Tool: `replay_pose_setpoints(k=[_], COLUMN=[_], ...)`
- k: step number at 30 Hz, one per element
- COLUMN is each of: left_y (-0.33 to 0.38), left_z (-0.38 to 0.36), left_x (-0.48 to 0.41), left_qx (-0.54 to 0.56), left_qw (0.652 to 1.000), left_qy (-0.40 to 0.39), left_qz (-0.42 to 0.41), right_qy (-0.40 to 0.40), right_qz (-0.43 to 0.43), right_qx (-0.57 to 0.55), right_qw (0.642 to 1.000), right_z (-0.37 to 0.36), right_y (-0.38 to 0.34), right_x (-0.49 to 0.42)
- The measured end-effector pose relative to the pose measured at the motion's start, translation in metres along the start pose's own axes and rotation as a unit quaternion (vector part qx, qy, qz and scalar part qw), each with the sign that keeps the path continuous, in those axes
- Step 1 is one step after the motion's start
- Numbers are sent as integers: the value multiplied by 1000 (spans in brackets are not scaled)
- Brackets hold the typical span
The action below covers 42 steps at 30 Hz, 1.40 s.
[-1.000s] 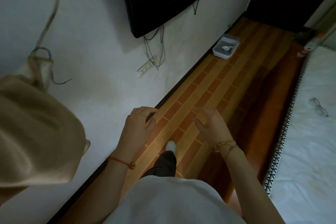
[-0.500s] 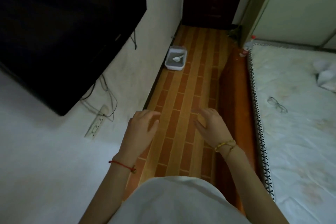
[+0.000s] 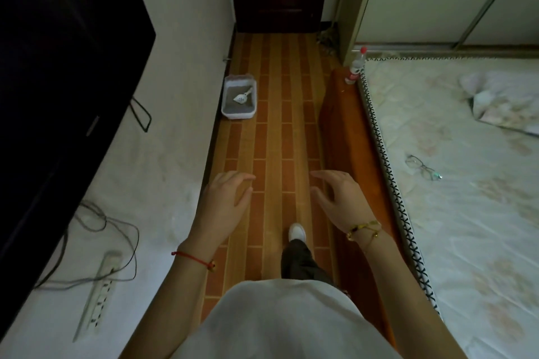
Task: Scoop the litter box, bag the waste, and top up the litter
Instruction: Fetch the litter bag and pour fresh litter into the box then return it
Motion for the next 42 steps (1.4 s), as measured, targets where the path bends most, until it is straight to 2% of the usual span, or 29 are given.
replay_pose_setpoints(k=[13, 24, 32, 42], left_y=[26, 14, -2, 5], left_z=[-31, -46, -51, -40], left_x=[-237, -395, -555, -765], left_qx=[6, 9, 16, 22], left_qw=[1000, 999, 999, 995], left_qy=[21, 31, 8, -43], left_qz=[-15, -13, -37, -86], right_qy=[12, -8, -3, 39], right_qz=[23, 26, -1, -47], right_qx=[11, 1, -9, -1], right_qw=[1000, 1000, 1000, 998], right_z=[51, 46, 41, 74], right_y=[86, 130, 161, 189], right_x=[-225, -379, -519, -710])
Point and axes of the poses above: each hand's wrist, its own x-axis away from the middle knuckle, its own z-axis out of the back of the hand, y = z × x, the point moved 6 cm from there along -x, towards the middle knuckle, and after that the axes turned 14 degrees about x, right-handed, at the moved point
